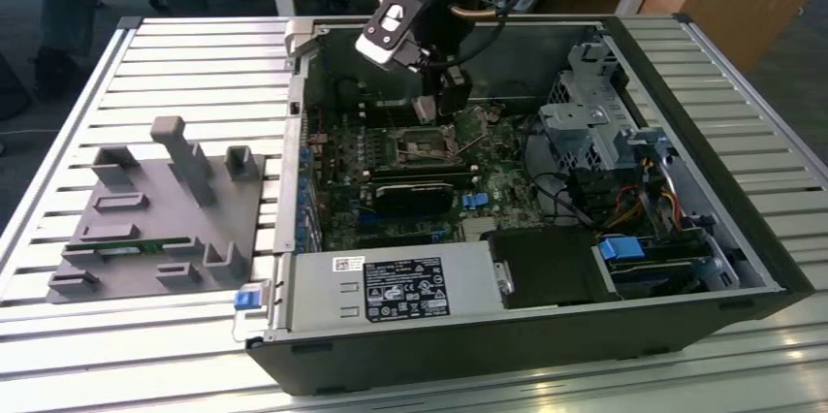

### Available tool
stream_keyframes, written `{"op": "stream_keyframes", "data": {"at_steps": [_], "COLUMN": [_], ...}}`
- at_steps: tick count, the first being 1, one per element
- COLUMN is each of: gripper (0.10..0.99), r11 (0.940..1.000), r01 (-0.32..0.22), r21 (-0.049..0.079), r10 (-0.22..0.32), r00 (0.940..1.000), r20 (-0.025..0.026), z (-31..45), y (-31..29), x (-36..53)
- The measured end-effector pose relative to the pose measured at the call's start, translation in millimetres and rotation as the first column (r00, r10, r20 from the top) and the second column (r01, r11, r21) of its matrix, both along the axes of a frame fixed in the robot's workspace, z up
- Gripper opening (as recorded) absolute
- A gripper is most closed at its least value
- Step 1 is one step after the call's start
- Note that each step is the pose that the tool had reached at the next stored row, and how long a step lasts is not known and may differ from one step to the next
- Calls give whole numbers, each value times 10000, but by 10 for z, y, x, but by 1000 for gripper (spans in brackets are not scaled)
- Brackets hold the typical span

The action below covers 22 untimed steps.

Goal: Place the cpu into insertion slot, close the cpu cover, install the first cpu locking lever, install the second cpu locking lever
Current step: 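Place the cpu into insertion slot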

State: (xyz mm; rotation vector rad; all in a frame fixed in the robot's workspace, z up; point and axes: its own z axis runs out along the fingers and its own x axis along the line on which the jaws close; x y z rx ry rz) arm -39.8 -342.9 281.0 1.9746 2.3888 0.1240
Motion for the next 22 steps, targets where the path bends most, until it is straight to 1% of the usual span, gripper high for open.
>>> {"op": "stream_keyframes", "data": {"at_steps": [3, 7, 8, 12, 16, 22], "gripper": [541, 541, 541, 541, 541, 541], "r11": [10000, 10000, 10000, 10000, 9974, 9972], "r01": [-41, -25, -17, 66, 721, 742], "r21": [0, 1, 2, 1, 1, 1], "r10": [41, 25, 17, -66, -721, -742], "r00": [10000, 10000, 10000, 10000, 9974, 9972], "r20": [-1, -1, 0, 0, 0, 0], "z": [25, 100, 104, 104, 94, 93], "y": [0, 0, 0, 0, 1, 1], "x": [0, 0, 0, 0, 0, 0]}}
